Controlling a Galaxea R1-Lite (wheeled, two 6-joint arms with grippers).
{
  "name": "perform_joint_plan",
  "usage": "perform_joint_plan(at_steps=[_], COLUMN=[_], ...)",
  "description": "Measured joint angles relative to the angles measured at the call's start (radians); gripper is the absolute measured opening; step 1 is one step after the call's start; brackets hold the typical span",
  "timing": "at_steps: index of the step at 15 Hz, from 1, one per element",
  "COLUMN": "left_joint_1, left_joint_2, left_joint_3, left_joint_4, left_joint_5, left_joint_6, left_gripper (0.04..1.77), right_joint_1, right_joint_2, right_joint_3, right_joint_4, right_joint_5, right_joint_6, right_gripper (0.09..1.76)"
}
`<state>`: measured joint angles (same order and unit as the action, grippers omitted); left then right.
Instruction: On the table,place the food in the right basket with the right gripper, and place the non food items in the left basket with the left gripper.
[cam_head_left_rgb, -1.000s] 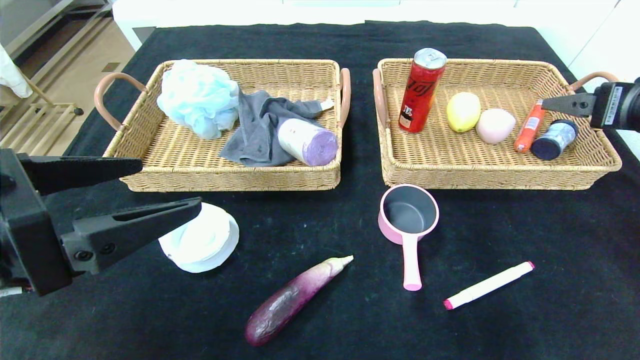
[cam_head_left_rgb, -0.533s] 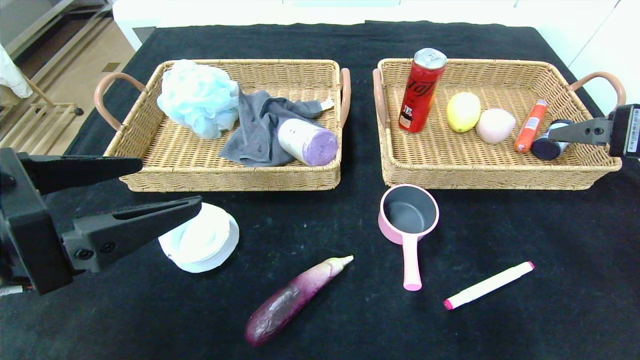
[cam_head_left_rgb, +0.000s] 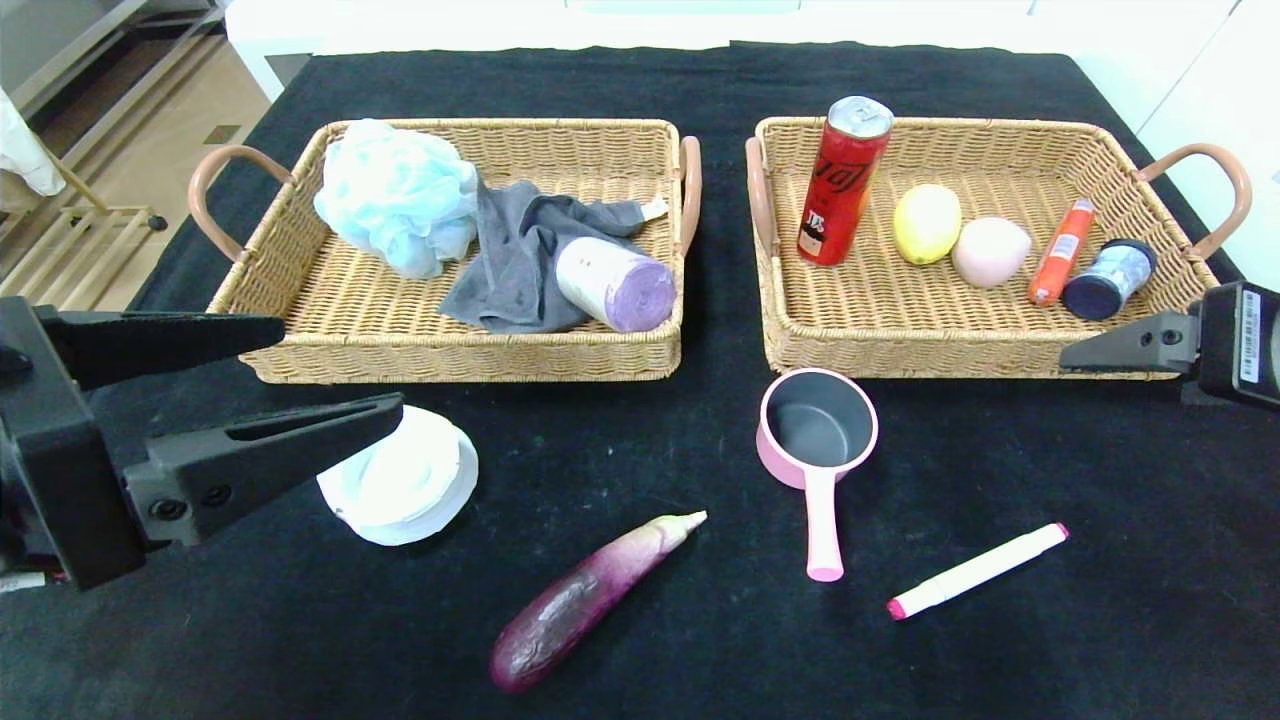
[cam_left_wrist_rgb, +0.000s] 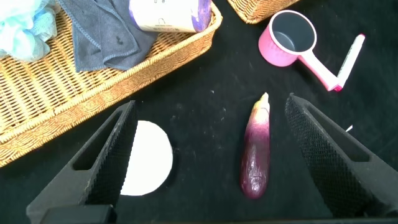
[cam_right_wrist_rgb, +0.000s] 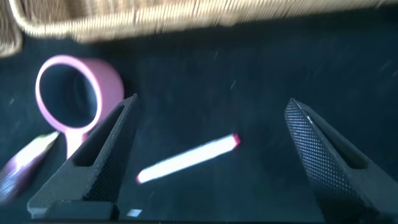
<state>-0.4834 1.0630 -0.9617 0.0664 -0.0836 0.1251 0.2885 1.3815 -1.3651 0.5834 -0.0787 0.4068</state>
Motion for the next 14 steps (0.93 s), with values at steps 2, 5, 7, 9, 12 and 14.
perform_joint_plan(at_steps=[2, 5, 7, 9, 12, 14], left_joint_1=[0.000, 0.000, 0.000, 0.000, 0.000, 0.000], left_joint_2=[0.000, 0.000, 0.000, 0.000, 0.000, 0.001], left_joint_3=[0.000, 0.001, 0.003, 0.007, 0.008, 0.009], left_joint_4=[0.000, 0.002, 0.000, 0.000, 0.000, -0.001], left_joint_5=[0.000, 0.000, 0.000, 0.000, 0.000, 0.000], left_joint_6=[0.000, 0.000, 0.000, 0.000, 0.001, 0.001], left_gripper=[1.72, 1.72, 1.72, 1.72, 1.72, 1.72], right_joint_1=[0.030, 0.083, 0.117, 0.153, 0.233, 0.271], right_joint_2=[0.003, 0.014, 0.030, 0.052, 0.104, 0.140], right_joint_3=[-0.001, -0.006, -0.009, -0.009, -0.002, -0.006], right_joint_4=[0.043, 0.132, 0.180, 0.198, 0.220, 0.240], right_joint_5=[0.000, 0.000, -0.002, -0.049, -0.144, -0.159], right_joint_6=[0.045, 0.124, 0.178, 0.227, 0.330, 0.381], right_gripper=[1.70, 1.70, 1.70, 1.70, 1.70, 1.70])
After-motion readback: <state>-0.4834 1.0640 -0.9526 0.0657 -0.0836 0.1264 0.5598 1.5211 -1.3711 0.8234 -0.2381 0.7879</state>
